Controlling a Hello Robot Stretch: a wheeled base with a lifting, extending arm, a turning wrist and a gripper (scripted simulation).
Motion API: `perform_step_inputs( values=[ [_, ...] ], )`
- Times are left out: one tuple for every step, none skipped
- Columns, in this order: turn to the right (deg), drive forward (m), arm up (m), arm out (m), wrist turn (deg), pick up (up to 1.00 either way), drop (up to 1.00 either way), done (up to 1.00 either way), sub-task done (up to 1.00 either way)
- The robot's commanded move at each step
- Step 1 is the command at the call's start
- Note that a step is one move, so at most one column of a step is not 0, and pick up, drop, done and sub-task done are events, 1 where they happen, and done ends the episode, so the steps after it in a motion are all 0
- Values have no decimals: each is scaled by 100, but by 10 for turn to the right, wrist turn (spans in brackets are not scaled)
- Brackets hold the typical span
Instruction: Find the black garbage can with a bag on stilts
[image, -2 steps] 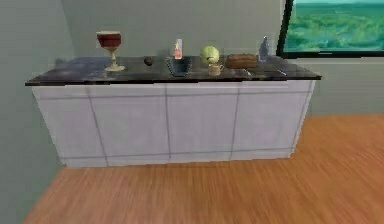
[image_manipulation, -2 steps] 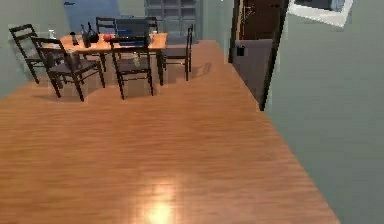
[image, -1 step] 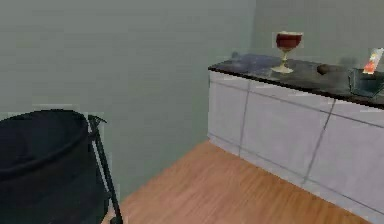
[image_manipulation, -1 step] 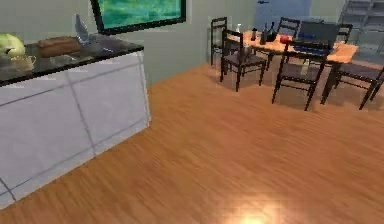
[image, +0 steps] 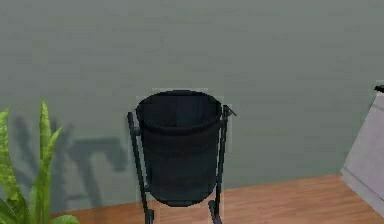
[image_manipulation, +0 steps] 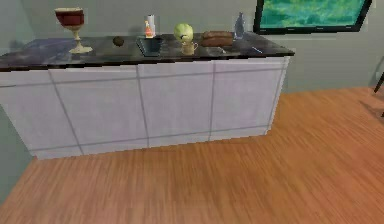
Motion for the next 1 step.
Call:
perform_step_inputs(
  values=[
    [0, 0, 0, 0, 0, 0, 0, 100, 0]
  ],
)
